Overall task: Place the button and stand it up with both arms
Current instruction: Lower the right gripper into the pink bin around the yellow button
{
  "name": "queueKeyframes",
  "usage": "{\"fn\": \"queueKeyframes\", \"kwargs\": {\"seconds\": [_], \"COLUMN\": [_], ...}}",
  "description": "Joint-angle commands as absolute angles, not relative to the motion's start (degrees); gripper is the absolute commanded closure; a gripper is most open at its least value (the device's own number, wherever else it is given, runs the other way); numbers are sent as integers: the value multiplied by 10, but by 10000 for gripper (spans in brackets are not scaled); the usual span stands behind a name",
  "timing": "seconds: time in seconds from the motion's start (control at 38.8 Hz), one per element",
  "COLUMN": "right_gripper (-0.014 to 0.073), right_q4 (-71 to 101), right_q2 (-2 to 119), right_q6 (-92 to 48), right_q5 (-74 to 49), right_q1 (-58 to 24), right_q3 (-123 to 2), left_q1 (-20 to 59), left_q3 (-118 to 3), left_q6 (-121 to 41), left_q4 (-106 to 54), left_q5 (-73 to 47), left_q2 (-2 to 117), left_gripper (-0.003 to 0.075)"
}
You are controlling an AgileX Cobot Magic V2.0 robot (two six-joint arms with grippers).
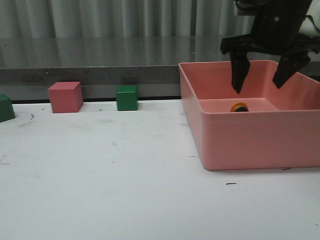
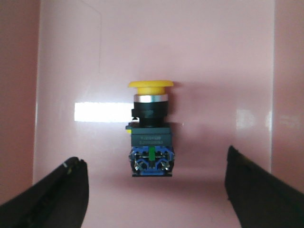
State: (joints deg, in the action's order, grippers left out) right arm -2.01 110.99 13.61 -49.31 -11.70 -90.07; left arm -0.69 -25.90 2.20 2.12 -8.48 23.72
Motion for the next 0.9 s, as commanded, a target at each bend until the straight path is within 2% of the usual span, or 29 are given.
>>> {"fn": "queueKeyframes", "kwargs": {"seconds": [0.0,0.46,0.59,0.75,0.8,0.88], "right_gripper": [-5,0,102,323,351,349], "right_q4": [-23,18,18,18,18,18], "right_q2": [1118,1198,1198,1198,1197,1193], "right_q6": [139,139,139,139,139,139], "right_q5": [-501,-499,-501,-506,-512,-530], "right_q1": [-116,-116,-116,-116,-116,-116], "right_q3": [-947,-987,-989,-991,-995,-1007], "left_q1": [-9,-9,-9,-9,-9,-9], "left_q3": [-279,-279,-279,-279,-279,-279], "left_q6": [23,23,23,23,23,23], "left_q4": [22,22,22,22,22,22], "left_q5": [-39,-40,-42,-45,-48,-49], "left_q2": [244,244,244,244,244,244], "left_gripper": [158,158,158,158,158,158]}}
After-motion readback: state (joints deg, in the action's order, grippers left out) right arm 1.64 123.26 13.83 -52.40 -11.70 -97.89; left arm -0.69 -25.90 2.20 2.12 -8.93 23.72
